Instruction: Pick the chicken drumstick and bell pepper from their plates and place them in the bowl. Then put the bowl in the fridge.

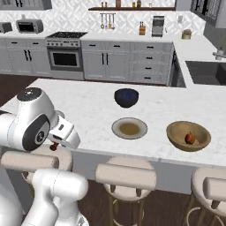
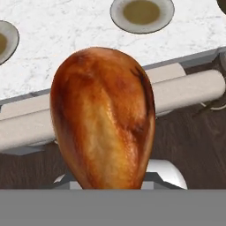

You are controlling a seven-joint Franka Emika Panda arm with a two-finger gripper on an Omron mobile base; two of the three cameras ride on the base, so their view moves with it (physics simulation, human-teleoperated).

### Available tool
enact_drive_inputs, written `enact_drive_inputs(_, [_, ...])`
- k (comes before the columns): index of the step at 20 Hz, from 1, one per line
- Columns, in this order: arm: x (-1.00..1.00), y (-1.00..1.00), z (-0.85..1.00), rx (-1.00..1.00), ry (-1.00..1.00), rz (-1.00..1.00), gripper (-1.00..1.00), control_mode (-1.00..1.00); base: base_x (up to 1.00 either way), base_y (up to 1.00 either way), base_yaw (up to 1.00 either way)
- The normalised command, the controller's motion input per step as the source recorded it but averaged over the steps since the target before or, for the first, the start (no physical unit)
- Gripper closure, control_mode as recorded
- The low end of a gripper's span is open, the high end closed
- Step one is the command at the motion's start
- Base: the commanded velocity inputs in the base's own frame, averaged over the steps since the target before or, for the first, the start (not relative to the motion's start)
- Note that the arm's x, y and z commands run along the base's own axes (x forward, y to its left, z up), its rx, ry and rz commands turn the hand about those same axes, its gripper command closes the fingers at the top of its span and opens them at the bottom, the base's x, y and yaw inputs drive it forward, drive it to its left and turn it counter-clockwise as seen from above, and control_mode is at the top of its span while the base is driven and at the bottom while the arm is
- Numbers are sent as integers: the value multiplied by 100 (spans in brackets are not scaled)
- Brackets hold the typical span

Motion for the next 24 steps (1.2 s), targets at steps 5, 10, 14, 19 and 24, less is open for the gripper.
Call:
enact_drive_inputs(5, [0, 0, 0, 0, 0, 0, 100, 100, 0, -100, 0])
enact_drive_inputs(10, [0, 0, 0, 0, 0, 0, 100, 100, 4, -100, -3])
enact_drive_inputs(14, [0, 0, 0, 0, 0, 0, 100, 100, 15, -90, -6])
enact_drive_inputs(19, [0, 0, 0, 0, 0, 0, 100, 100, 50, -28, -3])
enact_drive_inputs(24, [0, 0, 0, 0, 0, 0, 100, 100, 55, 2, -5])
